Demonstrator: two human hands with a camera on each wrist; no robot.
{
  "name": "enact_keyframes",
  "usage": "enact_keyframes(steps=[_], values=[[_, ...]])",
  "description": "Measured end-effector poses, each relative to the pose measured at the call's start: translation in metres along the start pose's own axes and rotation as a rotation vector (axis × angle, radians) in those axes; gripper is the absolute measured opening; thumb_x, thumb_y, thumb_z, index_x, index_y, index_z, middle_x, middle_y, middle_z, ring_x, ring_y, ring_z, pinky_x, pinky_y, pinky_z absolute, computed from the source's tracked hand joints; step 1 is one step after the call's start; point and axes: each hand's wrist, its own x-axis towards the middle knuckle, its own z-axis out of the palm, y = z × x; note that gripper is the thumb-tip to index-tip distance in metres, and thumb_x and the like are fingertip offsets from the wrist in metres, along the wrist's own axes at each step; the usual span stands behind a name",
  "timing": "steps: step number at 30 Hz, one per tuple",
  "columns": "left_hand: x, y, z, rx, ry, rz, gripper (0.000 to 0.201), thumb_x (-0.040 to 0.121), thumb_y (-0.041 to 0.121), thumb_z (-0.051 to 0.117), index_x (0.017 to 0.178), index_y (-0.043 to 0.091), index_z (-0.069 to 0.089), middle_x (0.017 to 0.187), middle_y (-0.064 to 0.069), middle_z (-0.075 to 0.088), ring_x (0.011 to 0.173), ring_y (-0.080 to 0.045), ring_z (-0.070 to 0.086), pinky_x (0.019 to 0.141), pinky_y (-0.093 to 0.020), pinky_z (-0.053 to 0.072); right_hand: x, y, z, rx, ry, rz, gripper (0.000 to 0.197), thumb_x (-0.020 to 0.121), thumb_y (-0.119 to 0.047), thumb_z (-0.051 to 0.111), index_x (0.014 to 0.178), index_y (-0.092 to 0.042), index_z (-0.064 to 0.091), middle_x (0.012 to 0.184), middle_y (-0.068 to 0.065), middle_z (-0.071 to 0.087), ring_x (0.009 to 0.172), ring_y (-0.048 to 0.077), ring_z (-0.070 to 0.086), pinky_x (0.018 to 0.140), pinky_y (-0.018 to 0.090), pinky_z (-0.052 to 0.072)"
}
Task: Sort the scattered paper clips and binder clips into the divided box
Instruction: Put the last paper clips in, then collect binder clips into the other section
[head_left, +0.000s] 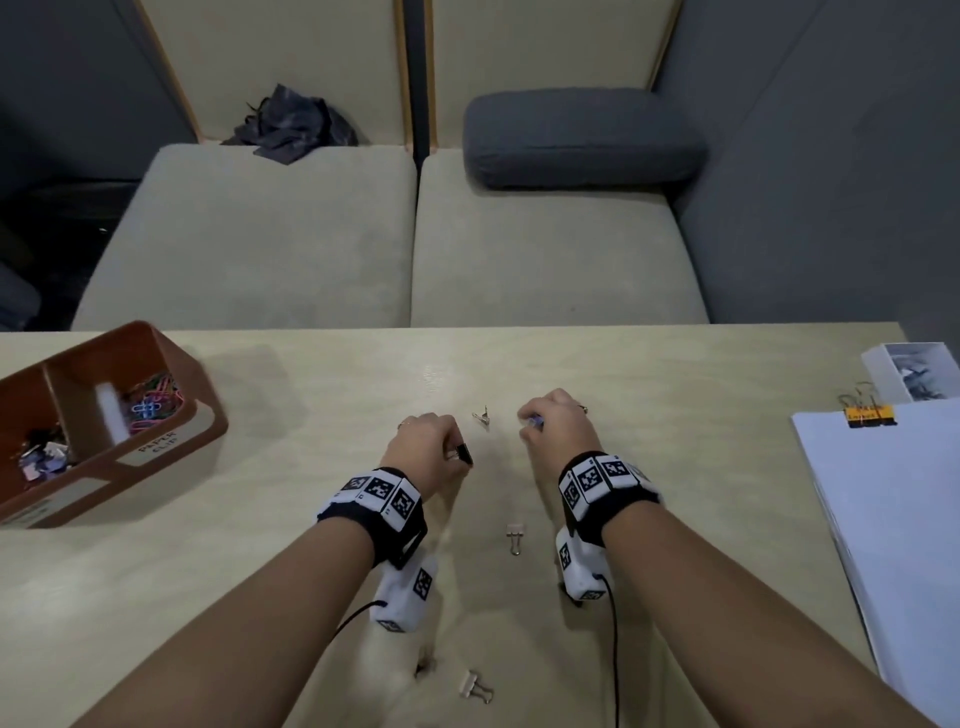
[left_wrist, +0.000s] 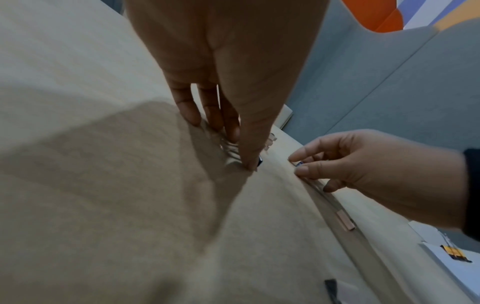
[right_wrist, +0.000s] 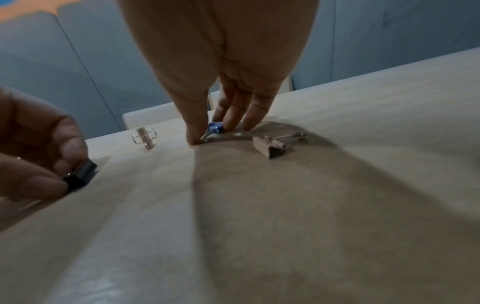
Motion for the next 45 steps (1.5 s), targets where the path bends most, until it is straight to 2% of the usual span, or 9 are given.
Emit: enact_keyframes(steps=[8,12,16,21,25,28,35,40,45], values=[[0.003,0.0,-0.022,-0.206,0.024,0.037,0.027,0.069,0.016,0.078,0.078,0.022,0.054,0.073,0.005,0.063,0.063,-0.009,0.059,0.056,-0.014,0.042,0.003,0.005,-0.004,0.065,-0.062,0.041,0.004,0.076,-0.009,0.066,0.079,-0.011,0.069,0.077,-0.008,0.043,0.075,0.015,0.049,0.065,0.022,0.034],[0.013,0.01,-0.027,-0.251,-0.003,0.114,0.04,0.077,0.004,0.069,0.112,0.021,0.06,0.077,0.007,0.057,0.061,-0.005,0.055,0.06,-0.005,0.041,0.0,0.012,-0.01,0.18,-0.105,0.05,0.013,0.074,-0.006,0.068,0.085,-0.011,0.07,0.075,0.0,0.06,0.074,0.018,0.057,0.07,0.029,0.049],[0.027,0.018,-0.024,-0.255,-0.02,0.161,0.04,0.079,0.001,0.07,0.116,0.012,0.065,0.097,-0.001,0.053,0.054,0.001,0.053,0.061,-0.001,0.041,-0.002,0.023,-0.019,0.196,-0.104,0.006,0.008,0.082,-0.009,0.067,0.087,-0.011,0.074,0.089,0.004,0.066,0.086,0.02,0.065,0.082,0.032,0.054],[0.037,0.023,-0.02,-0.226,-0.094,0.161,0.048,0.08,0.001,0.07,0.125,0.014,0.059,0.116,0.0,0.041,0.056,0.0,0.055,0.062,-0.008,0.046,-0.008,0.034,-0.034,0.407,-0.032,0.081,0.01,0.087,-0.003,0.062,0.08,-0.009,0.061,0.074,0.009,0.062,0.054,0.008,0.061,0.051,0.019,0.051],[0.044,0.026,-0.015,-0.078,-0.085,0.136,0.033,0.082,0.007,0.069,0.114,0.012,0.067,0.116,-0.006,0.048,0.081,-0.014,0.053,0.083,-0.019,0.045,-0.01,0.045,-0.039,0.37,-0.101,0.066,0.015,0.096,-0.011,0.046,0.093,-0.02,0.057,0.082,0.004,0.064,0.066,0.02,0.059,0.068,0.037,0.053],[0.045,0.026,-0.012,-0.01,-0.056,0.096,0.027,0.081,0.014,0.071,0.107,0.012,0.069,0.112,-0.008,0.052,0.097,-0.023,0.056,0.086,-0.018,0.038,-0.013,0.055,-0.044,0.163,-0.185,0.007,0.025,0.082,-0.025,0.071,0.104,-0.019,0.06,0.085,-0.008,0.055,0.075,0.011,0.053,0.068,0.025,0.043],[0.032,0.019,-0.014,-0.033,-0.055,0.001,0.006,0.078,0.012,0.07,0.083,0.014,0.068,0.095,-0.008,0.061,0.085,-0.023,0.06,0.066,-0.023,0.037,-0.019,0.06,-0.036,-0.004,-0.222,-0.001,0.025,0.07,-0.019,0.08,0.084,-0.023,0.06,0.081,-0.01,0.042,0.07,0.004,0.047,0.062,0.013,0.033],[0.009,0.005,-0.019,-0.205,-0.053,-0.039,0.029,0.079,0.01,0.069,0.064,0.024,0.048,0.09,-0.013,0.069,0.081,-0.029,0.062,0.071,-0.035,0.048,-0.028,0.055,-0.025,-0.049,-0.284,-0.058,0.021,0.072,-0.025,0.079,0.074,-0.022,0.057,0.087,-0.004,0.045,0.073,0.01,0.049,0.061,0.013,0.034],[-0.023,-0.014,-0.025,-0.499,-0.103,-0.121,0.018,0.085,0.005,0.065,0.101,0.01,0.057,0.073,-0.006,0.059,0.06,-0.017,0.063,0.067,-0.032,0.055,-0.047,0.047,-0.014,0.061,-0.263,-0.067,0.018,0.083,-0.021,0.07,0.079,-0.016,0.053,0.077,-0.005,0.054,0.073,0.014,0.051,0.058,0.016,0.037]])
